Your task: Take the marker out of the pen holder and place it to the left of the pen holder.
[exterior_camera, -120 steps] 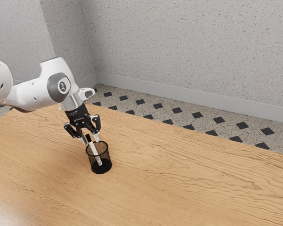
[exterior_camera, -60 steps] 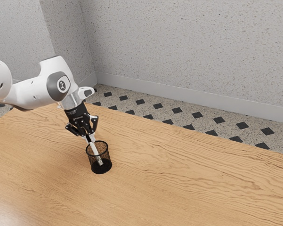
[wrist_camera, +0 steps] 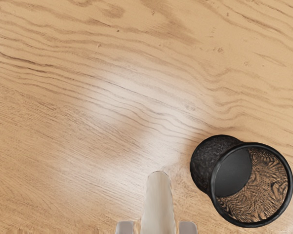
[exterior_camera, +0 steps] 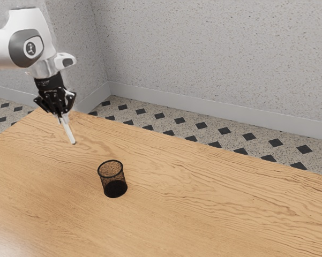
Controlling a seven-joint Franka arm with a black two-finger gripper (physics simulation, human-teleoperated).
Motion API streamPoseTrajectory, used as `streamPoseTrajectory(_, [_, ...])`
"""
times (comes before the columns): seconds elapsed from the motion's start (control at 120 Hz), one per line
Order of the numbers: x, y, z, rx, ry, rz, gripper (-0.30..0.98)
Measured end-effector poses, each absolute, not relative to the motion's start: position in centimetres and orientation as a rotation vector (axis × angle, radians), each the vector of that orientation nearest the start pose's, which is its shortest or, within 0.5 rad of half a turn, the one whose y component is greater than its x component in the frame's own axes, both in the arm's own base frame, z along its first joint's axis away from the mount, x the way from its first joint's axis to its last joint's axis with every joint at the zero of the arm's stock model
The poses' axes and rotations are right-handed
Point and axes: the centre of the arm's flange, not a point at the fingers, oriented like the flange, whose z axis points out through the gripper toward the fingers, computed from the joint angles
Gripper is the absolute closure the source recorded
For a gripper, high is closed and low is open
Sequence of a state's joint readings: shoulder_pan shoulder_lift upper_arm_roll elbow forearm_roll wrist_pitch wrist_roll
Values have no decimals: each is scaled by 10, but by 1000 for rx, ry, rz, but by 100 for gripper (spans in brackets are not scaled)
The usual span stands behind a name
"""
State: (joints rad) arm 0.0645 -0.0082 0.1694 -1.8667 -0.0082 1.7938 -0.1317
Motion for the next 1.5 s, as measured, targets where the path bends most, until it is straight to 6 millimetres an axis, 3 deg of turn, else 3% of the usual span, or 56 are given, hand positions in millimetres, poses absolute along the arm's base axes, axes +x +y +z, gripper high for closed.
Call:
streamPoseTrajectory(0.142, [532, 146, 463, -2886, -491, 405, 78])
streamPoseTrajectory(0.267, [543, 113, 408, -2753, -333, 624, 78])
streamPoseTrajectory(0.517, [555, 100, 345, -2640, -270, 823, 77])
streamPoseTrajectory(0.758, [554, 98, 315, -2609, -268, 912, 77])
streamPoseTrajectory(0.9, [563, 93, 304, -2608, -262, 923, 76])
streamPoseTrajectory(1.425, [563, 89, 280, -2603, -260, 979, 77])
streamPoseTrajectory(1.5, [562, 89, 279, -2613, -269, 986, 62])
